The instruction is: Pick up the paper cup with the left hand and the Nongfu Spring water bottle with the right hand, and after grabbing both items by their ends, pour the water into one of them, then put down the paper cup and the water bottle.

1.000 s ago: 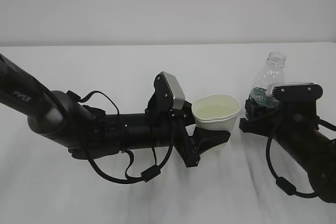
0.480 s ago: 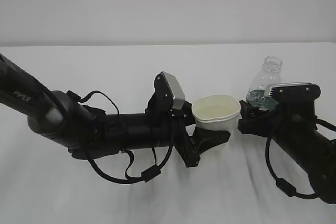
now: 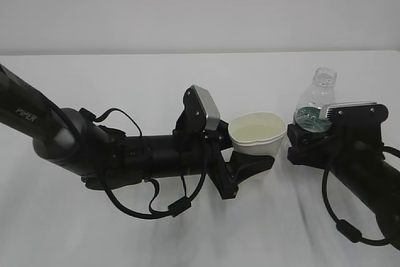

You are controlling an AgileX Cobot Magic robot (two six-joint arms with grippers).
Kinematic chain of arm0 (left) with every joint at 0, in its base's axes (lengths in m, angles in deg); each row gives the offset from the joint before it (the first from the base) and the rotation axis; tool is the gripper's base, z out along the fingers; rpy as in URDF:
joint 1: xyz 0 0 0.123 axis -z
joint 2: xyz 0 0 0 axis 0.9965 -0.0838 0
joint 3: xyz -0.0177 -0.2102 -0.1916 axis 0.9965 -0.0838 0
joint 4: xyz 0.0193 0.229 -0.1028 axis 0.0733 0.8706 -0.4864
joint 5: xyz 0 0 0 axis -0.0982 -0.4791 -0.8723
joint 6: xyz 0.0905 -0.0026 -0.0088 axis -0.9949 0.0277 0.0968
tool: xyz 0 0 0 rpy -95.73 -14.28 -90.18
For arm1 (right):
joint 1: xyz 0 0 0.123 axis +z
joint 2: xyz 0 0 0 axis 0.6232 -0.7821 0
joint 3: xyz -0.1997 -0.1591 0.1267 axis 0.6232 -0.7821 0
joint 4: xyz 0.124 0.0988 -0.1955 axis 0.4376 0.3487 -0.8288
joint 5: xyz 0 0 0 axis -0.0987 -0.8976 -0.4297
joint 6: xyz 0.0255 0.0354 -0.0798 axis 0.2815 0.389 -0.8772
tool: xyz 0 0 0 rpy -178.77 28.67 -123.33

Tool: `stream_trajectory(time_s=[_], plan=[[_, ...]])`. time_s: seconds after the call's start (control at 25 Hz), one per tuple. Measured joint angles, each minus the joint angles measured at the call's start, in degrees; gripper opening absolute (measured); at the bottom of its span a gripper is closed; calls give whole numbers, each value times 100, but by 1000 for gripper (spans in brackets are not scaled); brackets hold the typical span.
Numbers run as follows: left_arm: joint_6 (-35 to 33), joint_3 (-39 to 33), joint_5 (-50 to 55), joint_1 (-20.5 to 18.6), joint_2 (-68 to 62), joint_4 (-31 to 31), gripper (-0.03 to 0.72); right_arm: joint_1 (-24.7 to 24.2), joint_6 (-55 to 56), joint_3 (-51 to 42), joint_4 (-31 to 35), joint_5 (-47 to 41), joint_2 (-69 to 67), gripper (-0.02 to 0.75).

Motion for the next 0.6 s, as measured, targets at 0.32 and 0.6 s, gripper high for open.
stream_trajectory(time_s=[0.32, 0.6], plan=[[0, 0, 0, 0, 0, 0, 432, 0, 0, -643, -111, 8, 633, 609], [0, 0, 11, 0, 0, -5, 432, 0, 152, -1315, -537, 8, 1306, 609]])
